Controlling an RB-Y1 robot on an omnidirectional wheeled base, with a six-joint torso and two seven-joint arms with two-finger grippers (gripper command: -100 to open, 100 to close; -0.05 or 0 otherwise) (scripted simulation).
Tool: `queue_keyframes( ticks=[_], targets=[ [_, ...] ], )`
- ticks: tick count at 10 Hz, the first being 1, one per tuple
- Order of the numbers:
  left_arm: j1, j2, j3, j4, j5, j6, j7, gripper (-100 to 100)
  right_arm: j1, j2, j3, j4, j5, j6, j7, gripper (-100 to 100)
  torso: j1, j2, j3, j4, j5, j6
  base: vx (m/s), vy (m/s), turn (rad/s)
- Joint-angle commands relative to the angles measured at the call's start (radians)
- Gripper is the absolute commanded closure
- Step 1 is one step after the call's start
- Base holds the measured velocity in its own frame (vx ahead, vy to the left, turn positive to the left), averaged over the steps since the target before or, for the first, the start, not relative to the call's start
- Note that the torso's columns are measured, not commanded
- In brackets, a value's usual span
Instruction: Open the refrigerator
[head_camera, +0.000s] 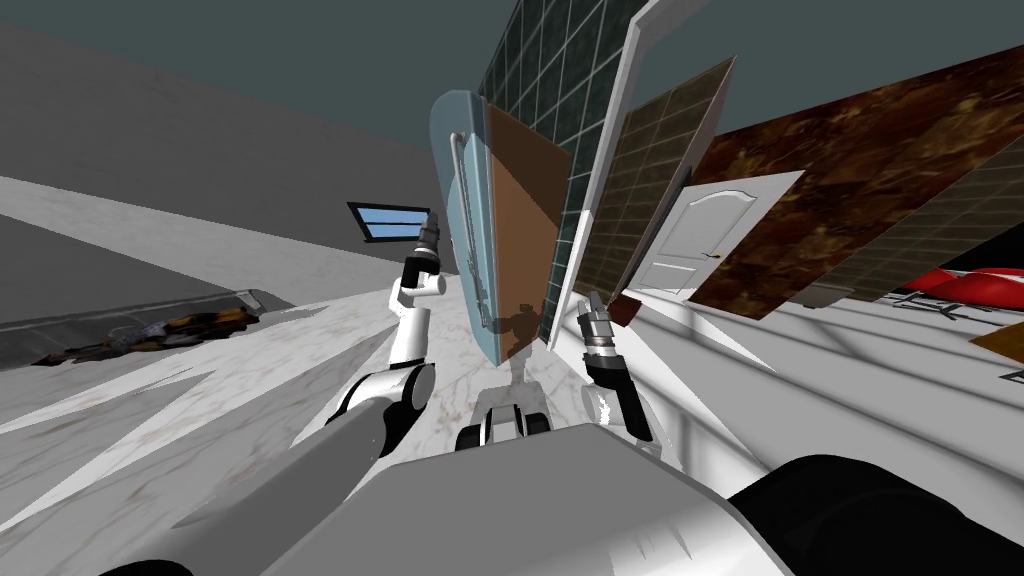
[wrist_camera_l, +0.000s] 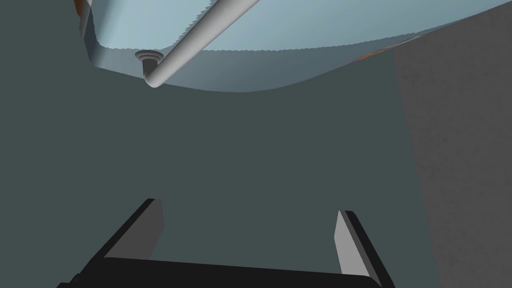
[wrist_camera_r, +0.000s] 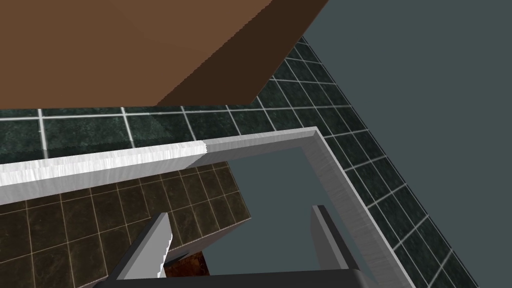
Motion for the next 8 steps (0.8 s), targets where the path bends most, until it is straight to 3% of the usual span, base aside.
queue_keyframes(
  ticks=[1, 4, 7, 8],
  targets=[
    [-0.072, -0.001, 0.006, 0.06, -0.002, 0.026, -0.014, -100, 0.0, 0.0, 0.0, 0.0, 0.0, 0.0, 0.0, 0, 0.0, 0.0, 0.0, 0.0, 0.0, 0.0, 0.028, -0.002, 0.018],
    [-0.163, -0.002, 0.015, 0.143, -0.006, 0.069, -0.036, -100, 0.0, 0.0, 0.0, 0.0, 0.0, 0.0, 0.0, 0, 0.0, 0.0, 0.0, 0.0, 0.0, 0.0, 0.034, -0.004, 0.026],
    [-0.219, -0.002, 0.018, 0.198, -0.009, 0.089, -0.046, -100, 0.0, 0.0, 0.0, 0.0, 0.0, 0.0, 0.0, 0, 0.0, 0.0, 0.0, 0.0, 0.0, 0.0, 0.035, -0.006, 0.018],
    [-0.261, -0.003, 0.021, 0.241, -0.011, 0.108, -0.055, -100, 0.0, 0.0, 0.0, 0.0, 0.0, 0.0, 0.0, 0, 0.0, 0.0, 0.0, 0.0, 0.0, 0.0, 0.03, -0.007, 0.028]
  ],
)
